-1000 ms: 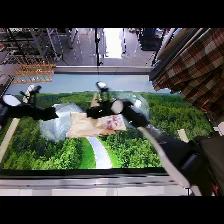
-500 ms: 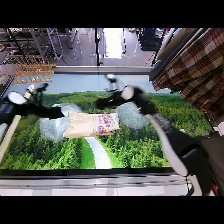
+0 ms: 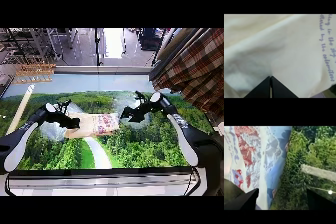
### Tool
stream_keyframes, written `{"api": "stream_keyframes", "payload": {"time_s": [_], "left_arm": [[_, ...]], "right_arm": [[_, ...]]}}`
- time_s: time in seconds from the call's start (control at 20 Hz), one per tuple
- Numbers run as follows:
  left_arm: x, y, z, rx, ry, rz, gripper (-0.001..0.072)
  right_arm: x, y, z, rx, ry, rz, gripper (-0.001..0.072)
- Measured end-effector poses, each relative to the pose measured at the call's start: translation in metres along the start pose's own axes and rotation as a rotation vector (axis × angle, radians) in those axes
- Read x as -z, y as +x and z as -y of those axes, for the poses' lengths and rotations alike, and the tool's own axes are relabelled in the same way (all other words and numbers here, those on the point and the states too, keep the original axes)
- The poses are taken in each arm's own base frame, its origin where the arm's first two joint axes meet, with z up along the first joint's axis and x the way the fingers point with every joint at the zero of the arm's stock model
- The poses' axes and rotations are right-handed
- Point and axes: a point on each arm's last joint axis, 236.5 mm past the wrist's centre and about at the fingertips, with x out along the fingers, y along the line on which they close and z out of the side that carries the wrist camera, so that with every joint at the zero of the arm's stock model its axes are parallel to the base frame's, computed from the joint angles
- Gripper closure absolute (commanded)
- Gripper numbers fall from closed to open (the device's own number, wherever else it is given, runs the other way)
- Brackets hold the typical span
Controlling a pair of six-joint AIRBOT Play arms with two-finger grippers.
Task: Fold the clothes and pants, and hang the long-sleeved shirts on hangers.
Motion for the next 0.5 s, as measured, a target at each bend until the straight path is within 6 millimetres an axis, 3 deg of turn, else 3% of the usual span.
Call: {"api": "stream_keyframes", "payload": {"time_s": [0.25, 0.3, 0.4, 0.45, 0.5], "left_arm": [[-0.004, 0.004, -0.002, -0.006, -0.013, 0.000, 0.0699], [-0.006, 0.003, -0.002, -0.010, -0.011, 0.003, 0.0699], [-0.008, 0.002, -0.003, -0.015, -0.006, 0.008, 0.0699], [-0.009, 0.001, -0.003, -0.017, -0.003, 0.009, 0.0699], [-0.011, -0.001, -0.003, -0.018, -0.002, 0.013, 0.0699]], "right_arm": [[-0.010, 0.047, -0.011, -0.182, 0.068, -0.022, 0.0016], [-0.011, 0.057, -0.018, -0.207, 0.073, -0.034, 0.0100], [-0.007, 0.075, -0.029, -0.237, 0.080, -0.073, 0.0613], [-0.006, 0.082, -0.034, -0.246, 0.079, -0.085, 0.0689], [-0.007, 0.085, -0.041, -0.254, 0.075, -0.090, 0.0694]]}}
